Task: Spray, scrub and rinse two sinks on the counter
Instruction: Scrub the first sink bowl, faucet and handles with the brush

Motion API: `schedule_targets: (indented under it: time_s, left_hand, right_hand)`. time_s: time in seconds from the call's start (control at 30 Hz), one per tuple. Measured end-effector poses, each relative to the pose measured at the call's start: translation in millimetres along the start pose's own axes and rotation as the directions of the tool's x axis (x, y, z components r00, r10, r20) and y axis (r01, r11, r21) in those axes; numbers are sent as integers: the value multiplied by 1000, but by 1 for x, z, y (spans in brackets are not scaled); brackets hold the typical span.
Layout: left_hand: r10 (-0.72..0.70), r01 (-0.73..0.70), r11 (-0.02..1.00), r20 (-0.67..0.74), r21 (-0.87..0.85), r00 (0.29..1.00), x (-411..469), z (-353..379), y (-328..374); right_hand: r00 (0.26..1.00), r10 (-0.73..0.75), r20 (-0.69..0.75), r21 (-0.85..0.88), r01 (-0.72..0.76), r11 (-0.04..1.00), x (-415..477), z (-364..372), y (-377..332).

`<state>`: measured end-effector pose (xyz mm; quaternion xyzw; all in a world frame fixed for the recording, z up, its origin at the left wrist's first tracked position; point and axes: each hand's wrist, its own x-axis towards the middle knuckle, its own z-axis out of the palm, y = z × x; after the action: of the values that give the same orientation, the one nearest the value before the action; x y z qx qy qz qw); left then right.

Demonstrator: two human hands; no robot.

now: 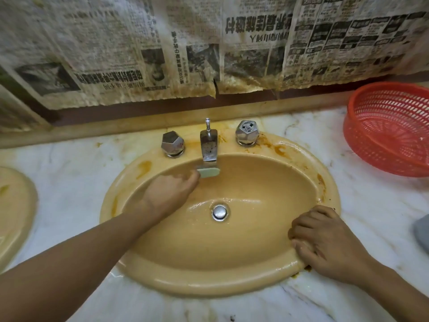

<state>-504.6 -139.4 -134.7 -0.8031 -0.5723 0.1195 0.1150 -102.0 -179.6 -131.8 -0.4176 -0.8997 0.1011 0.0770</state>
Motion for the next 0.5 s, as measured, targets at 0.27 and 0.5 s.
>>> schedule_targets:
  time_s: [0.27,0.5]
  left_hand:
    - [-39,28,996,-149,-80,988,6,-4,10]
    - [31,-34,993,33,110,999,-11,-2,-13]
  right_hand:
    - [920,-28,390,-78,63,995,32,1,-54]
    - [879,-79,470,33,72,997,36,11,-83]
